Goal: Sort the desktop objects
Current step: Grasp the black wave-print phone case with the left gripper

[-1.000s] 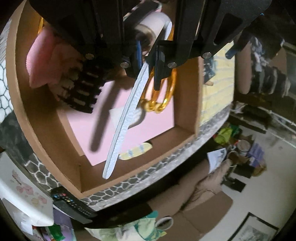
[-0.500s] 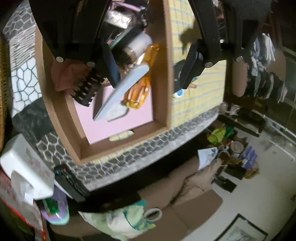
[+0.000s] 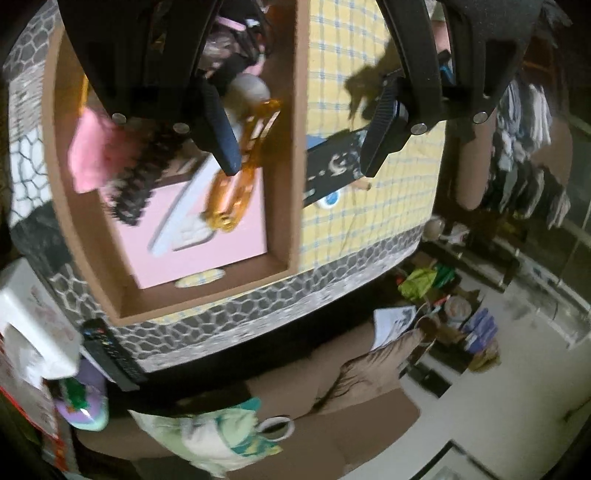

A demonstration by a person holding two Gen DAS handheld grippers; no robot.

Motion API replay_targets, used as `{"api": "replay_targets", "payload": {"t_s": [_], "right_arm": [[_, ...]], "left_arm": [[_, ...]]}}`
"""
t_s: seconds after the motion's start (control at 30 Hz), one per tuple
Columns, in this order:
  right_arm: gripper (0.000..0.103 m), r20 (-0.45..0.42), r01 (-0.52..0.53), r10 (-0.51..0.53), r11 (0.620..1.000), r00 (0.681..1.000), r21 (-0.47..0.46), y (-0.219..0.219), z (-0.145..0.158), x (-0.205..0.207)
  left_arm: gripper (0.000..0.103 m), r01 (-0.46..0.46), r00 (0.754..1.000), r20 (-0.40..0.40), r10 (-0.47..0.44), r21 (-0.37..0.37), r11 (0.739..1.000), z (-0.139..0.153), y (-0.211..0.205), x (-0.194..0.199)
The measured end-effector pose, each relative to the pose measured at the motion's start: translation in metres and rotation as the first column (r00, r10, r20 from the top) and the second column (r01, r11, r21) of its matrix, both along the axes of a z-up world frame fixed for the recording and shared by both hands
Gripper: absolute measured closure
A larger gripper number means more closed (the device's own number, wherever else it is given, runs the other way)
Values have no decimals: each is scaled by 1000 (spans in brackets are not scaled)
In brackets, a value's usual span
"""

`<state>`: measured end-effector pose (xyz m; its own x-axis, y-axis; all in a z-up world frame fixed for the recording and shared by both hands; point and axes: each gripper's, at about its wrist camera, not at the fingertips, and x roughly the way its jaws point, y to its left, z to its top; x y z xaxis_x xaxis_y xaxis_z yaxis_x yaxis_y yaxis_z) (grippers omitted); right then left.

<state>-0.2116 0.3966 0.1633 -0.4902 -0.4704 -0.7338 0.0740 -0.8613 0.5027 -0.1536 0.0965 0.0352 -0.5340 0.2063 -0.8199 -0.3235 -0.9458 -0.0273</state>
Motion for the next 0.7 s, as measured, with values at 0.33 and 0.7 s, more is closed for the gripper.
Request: {"api": "replay_targets", "payload": {"t_s": [0.33,0.7], "right_arm": [[30,-33,-184,184,983,982,-2,-75,-13,4],[30,-26,-217,217,976,976,-18,-98,-30,6]], "left_arm": [[23,62,998,-8,-62,2,998,-12,13,-14],[23,-83,990,140,1,580,811,-3,-36,-30]]}}
